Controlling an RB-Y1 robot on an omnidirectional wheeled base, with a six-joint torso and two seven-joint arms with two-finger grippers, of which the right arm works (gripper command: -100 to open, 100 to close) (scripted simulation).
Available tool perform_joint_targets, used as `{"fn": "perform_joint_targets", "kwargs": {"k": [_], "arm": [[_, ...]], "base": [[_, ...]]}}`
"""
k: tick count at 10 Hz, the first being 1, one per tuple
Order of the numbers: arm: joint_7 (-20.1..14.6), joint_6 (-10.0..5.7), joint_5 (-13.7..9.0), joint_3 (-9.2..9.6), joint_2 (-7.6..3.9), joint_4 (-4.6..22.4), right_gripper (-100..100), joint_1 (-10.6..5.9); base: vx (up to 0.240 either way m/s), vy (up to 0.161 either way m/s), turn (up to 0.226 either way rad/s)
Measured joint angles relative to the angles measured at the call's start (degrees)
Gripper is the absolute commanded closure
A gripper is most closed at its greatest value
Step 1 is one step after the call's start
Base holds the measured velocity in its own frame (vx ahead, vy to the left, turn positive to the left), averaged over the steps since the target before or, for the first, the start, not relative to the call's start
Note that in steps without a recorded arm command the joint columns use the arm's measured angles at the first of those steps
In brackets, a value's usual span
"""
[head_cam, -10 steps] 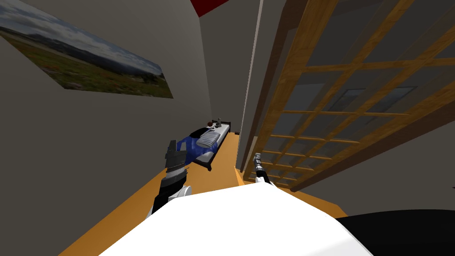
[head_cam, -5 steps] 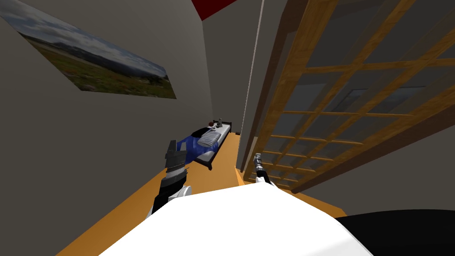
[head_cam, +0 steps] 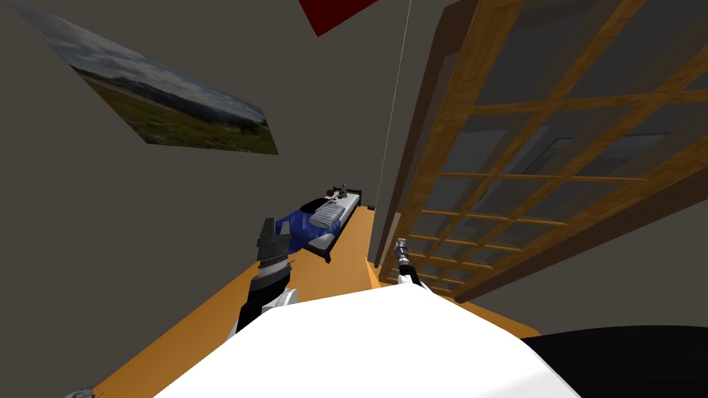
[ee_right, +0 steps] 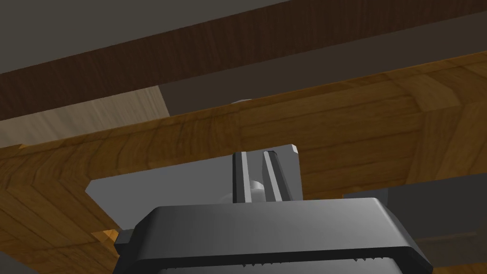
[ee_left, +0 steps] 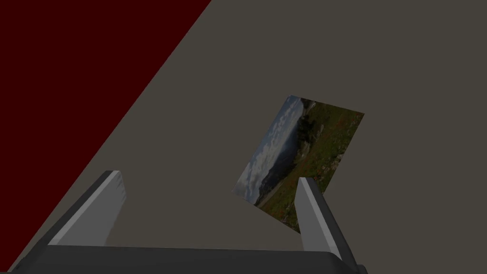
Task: Pull the door open
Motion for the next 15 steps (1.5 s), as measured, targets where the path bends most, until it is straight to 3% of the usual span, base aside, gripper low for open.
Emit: {"fn": "perform_joint_targets", "kwargs": {"k": [2, 5, 6, 15], "arm": [[-1.61, 1.05, -0.47, 0.24, -0.24, -2.16, 100, 1.06], [-3.55, 0.07, -0.81, 0.5, -0.75, -0.05, 100, -0.13], [-4.95, 0.53, -1.28, 0.63, -0.8, -1.94, -100, 1.04], [-16.63, -0.78, -3.02, 1.66, -0.02, -1.08, -100, 0.18]], "base": [[-0.022, 0.001, 0.011], [-0.025, -0.008, 0.063], [-0.051, -0.001, 0.08], [-0.049, -0.011, 0.014]]}}
